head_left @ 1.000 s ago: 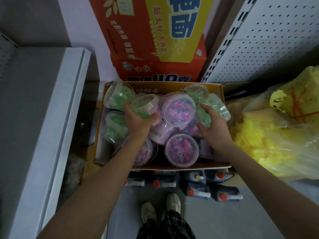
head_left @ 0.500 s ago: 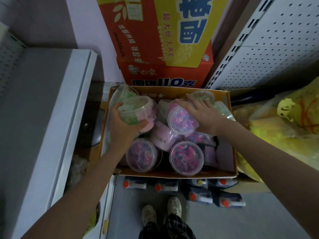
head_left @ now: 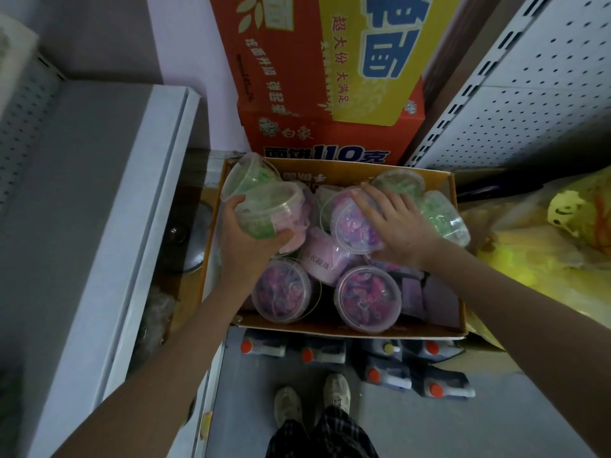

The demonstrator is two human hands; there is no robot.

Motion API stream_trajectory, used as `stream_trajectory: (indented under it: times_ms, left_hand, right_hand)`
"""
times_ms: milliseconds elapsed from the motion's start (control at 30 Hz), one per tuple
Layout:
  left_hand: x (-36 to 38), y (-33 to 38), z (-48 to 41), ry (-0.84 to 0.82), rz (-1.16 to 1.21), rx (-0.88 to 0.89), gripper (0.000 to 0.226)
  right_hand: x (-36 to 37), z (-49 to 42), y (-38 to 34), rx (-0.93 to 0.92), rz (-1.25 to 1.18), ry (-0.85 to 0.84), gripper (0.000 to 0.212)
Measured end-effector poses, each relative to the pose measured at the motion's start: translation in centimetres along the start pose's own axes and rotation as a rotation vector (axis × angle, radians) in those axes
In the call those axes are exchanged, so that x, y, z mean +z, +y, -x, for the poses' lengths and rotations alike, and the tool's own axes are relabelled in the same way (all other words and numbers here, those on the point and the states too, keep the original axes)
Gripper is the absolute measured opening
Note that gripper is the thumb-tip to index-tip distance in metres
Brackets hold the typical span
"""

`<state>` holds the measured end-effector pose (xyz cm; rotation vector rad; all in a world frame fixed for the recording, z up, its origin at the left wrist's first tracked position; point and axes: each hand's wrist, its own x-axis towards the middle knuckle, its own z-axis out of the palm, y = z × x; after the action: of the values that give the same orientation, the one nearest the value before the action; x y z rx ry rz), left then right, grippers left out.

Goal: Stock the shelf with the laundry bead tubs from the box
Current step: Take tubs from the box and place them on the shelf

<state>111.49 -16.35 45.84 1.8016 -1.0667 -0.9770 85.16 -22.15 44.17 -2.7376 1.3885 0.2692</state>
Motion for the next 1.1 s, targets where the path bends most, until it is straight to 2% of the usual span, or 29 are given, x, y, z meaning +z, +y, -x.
stream_trajectory:
  times_ms: [167,267,433,567,633,733,767,867,1100]
  left_hand:
    - [-0.7,-0.1,0.4,0.003,0.031,-0.018,0.091]
    - [-1.1,-0.1,0.6,0.022,0.048,-0.024,0.091]
    - [-1.7,-0.2,0.8,0.035,0.066,-0.034,0.087]
    - [-1.8,-0.3,1.0,0.030,0.072,-0.022,0.086]
    - [-1.9,-0.3,0.9,0.029,0.070,-0.020,0.085]
    - [-1.9,-0.5,1.0,0.012,0.066,-0.010,0.086]
    - [-1.9,-0.6,1.0,0.007,0.062,-0.006,0.086]
    - [-1.8,-0.8,1.0,0.007,0.058,-0.007,0.086]
    - [-1.5,-0.7,0.9,-0.004,0.092,0.003,0.088]
  right_hand:
    - [-1.6,0.3,-0.9,0.095,-0.161,0.030,0.119]
    - [-2.3,0.2,-1.2,0.169,-0.254,0.072,0.095]
    - [-2.7,-1.2,-0.4,0.252,-0.603,0.019,0.070]
    - [-3.0,-1.1,0.4,0.420,-0.937,0.101,0.046]
    - [-3.1,-0.9,1.4,0.409,-0.883,0.106,0.050]
    - [-2.7,-0.6,2.3,0.233,-0.508,-0.130,0.076]
    - [-2.4,-0.7,2.4,0.179,-0.452,-0.158,0.085]
    - [-2.2,-0.9,2.5,0.077,-0.507,-0.130,0.096]
    - [-3.1,-2.8,1.0,0.090,-0.807,-0.144,0.084]
